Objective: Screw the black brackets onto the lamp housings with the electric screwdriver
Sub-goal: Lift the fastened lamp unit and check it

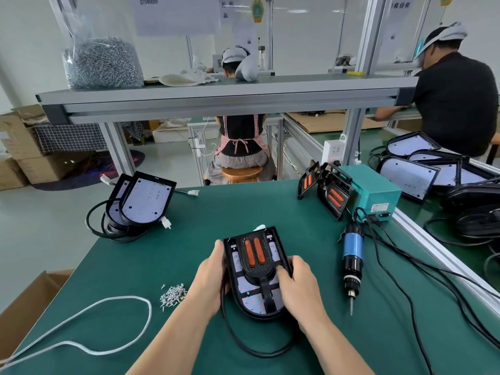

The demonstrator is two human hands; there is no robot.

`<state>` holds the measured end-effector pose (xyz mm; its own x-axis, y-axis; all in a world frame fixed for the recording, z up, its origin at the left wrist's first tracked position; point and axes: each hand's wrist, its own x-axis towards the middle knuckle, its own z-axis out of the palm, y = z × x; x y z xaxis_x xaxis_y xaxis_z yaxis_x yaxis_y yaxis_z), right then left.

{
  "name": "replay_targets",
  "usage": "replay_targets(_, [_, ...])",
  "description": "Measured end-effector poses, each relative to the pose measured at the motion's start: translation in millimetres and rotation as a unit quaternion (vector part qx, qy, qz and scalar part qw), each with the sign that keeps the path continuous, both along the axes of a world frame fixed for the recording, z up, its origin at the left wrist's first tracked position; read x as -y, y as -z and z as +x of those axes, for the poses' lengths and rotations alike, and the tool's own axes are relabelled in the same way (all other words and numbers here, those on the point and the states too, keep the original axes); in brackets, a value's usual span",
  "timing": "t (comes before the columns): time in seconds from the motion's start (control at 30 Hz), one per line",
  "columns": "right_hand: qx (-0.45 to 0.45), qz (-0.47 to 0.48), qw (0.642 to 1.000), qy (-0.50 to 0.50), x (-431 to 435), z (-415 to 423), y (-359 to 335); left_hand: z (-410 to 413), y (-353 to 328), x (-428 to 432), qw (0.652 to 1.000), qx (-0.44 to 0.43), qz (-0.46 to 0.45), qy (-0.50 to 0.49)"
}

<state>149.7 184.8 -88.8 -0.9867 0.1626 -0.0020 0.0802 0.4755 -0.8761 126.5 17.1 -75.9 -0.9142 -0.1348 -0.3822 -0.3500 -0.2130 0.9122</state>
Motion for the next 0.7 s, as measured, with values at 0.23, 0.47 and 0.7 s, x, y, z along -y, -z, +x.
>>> replay_targets(0.23, [0.064,-0.338,0.939,-0.001,12,-7,0,3,0,-4,0.989,-0.041,0.136,0.046])
replay_targets(0.47, [0.156,-0.579,0.798,-0.054,5,-15,-3,-5,-10,-24,0.977,-0.057,0.198,0.053])
replay_targets(0.7, [0.141,-0.637,0.749,-0.113,-6,-13,-2,-7,-3,-32,0.979,-0.07,0.175,0.079])
